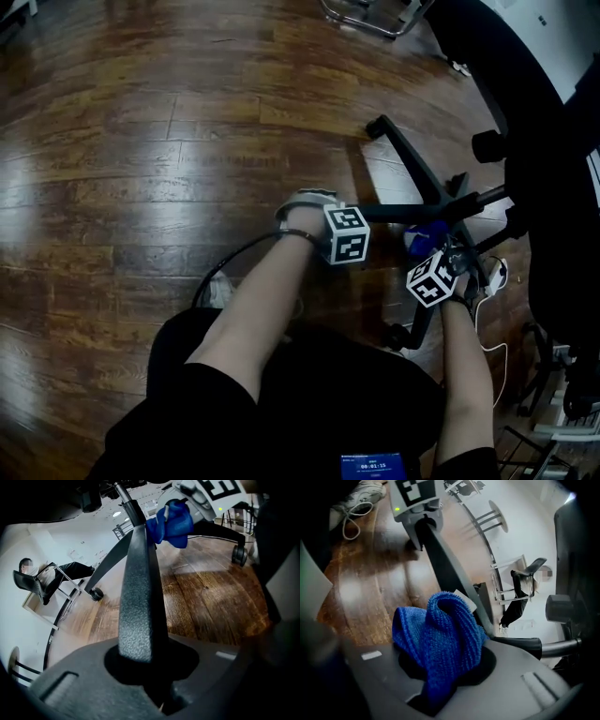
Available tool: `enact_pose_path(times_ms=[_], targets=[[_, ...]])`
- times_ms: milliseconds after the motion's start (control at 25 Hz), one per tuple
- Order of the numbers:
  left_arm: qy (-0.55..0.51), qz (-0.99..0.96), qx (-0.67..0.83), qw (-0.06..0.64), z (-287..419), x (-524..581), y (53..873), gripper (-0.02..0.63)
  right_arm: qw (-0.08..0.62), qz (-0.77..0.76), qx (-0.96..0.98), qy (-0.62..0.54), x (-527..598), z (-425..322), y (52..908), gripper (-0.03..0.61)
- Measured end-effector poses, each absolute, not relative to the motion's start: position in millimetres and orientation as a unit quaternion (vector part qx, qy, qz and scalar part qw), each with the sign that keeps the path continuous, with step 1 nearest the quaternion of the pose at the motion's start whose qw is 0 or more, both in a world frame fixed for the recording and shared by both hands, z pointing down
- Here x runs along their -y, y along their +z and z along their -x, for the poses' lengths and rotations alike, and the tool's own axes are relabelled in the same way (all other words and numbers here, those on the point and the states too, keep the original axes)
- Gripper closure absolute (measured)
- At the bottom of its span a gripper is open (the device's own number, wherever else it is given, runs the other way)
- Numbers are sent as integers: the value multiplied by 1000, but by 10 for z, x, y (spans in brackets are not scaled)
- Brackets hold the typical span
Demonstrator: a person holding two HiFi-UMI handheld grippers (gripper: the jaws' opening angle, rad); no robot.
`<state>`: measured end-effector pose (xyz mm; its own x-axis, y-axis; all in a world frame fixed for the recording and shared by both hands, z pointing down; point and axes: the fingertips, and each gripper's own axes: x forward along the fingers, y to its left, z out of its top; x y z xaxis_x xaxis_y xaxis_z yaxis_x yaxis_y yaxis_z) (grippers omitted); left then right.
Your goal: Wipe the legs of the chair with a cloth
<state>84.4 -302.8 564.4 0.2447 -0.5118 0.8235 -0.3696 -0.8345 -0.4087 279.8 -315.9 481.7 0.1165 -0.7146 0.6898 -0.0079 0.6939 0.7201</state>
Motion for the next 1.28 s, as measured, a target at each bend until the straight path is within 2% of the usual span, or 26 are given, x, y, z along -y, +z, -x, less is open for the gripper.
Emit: enact_pose_path(times_ms=[240, 600, 720, 920, 1280], targets=[[-545, 788, -280, 65, -810, 3015, 5650, 551, 672, -282, 645, -233, 2932, -2751, 4826, 500], [-547, 788, -277, 56, -804, 3012, 5679, 551, 707, -119, 683, -140, 1207, -2920, 5303, 500], [-548, 788, -276, 54, -809, 3002, 5684, 550, 716, -95, 683, -111, 967, -2973, 5364, 497], [-547, 788, -277, 57, -816, 3018, 5677, 550, 708, -129, 674, -164, 1398, -2940, 5320, 499], [-545, 787, -281, 67, -841, 3020, 5639, 551, 670, -265, 649, -244, 2961, -2759, 4895, 497]])
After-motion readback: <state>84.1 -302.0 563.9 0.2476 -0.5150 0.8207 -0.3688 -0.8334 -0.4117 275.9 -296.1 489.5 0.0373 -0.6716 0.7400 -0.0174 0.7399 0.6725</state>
